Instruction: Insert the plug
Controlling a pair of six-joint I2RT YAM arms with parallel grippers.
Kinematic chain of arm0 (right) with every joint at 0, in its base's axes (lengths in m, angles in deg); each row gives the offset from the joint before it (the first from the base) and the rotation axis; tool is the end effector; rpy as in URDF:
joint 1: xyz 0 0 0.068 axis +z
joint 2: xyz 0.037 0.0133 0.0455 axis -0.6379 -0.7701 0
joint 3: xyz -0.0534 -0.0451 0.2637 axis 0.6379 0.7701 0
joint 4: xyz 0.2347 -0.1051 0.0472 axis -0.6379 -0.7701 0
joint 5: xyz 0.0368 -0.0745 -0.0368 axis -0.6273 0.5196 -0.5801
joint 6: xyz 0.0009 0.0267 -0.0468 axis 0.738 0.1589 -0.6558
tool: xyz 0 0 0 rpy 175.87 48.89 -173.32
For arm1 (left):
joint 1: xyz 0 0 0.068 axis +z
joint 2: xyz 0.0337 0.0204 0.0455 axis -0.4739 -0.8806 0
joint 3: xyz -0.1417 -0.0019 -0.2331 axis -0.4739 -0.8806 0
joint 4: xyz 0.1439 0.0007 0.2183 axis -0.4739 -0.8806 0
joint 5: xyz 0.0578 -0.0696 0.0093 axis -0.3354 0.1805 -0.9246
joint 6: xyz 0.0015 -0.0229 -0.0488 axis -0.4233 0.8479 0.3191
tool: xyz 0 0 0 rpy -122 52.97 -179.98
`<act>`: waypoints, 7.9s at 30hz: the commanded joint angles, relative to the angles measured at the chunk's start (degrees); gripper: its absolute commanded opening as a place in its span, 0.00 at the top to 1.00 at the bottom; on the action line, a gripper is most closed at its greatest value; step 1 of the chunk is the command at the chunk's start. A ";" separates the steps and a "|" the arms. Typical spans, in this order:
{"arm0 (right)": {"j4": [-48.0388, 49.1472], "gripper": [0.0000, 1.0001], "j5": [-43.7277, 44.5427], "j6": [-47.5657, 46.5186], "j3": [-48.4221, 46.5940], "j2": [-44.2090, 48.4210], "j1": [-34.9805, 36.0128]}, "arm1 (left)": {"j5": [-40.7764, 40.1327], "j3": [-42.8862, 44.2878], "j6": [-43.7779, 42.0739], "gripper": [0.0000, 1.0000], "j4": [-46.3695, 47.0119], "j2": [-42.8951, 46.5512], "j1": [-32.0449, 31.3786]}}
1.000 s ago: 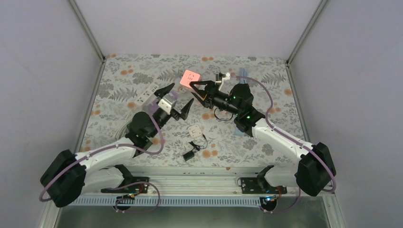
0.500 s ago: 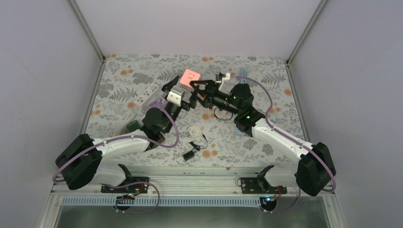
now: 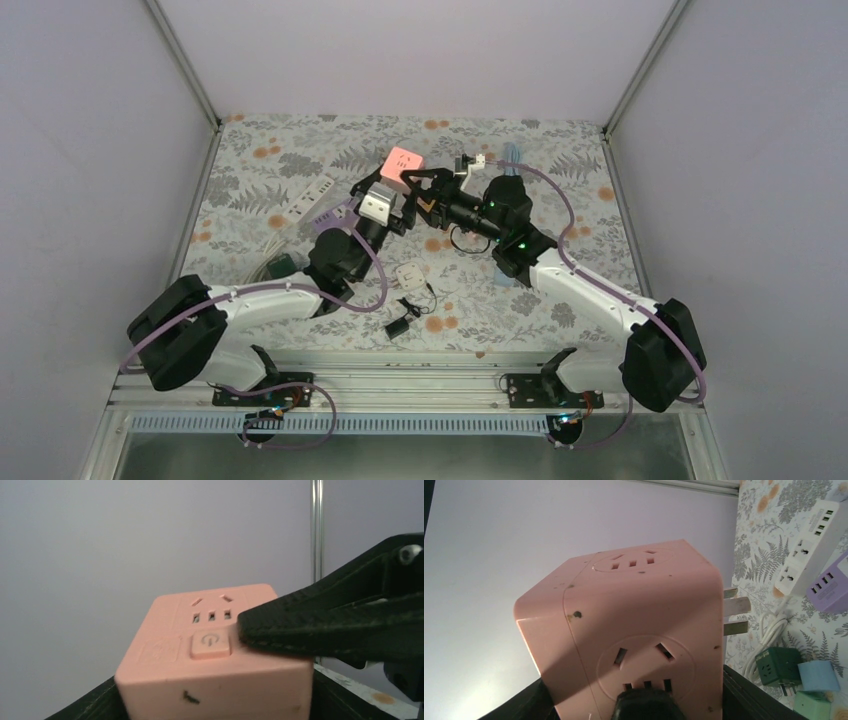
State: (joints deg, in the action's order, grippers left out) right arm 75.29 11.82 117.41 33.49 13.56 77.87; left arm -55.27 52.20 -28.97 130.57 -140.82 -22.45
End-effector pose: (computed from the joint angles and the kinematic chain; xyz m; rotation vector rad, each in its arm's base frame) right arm 0.2277 0.1982 0.3284 0.3049 1.9169 1.8684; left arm 0.1945 -0.2167 0.2872 0.3141 1.2256 -0.3914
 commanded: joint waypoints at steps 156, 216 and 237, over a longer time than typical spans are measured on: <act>-72.24 0.61 16.57 -63.36 -16.87 -23.68 -32.13 | 9.87 12.37 24.95 0.00 -82.83 30.94 24.11; -72.51 0.61 16.69 -64.97 -16.31 -23.10 -31.38 | 9.73 12.54 25.21 0.00 -83.36 28.97 24.11; -67.80 0.61 20.38 -52.09 -12.87 -21.12 -28.22 | 9.69 12.60 25.25 0.00 -83.24 28.66 24.11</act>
State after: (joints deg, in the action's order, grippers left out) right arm 5.61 32.59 61.69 18.30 -6.87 48.72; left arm -45.96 65.07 -3.86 46.99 -111.91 1.50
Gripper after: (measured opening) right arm 0.658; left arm 0.999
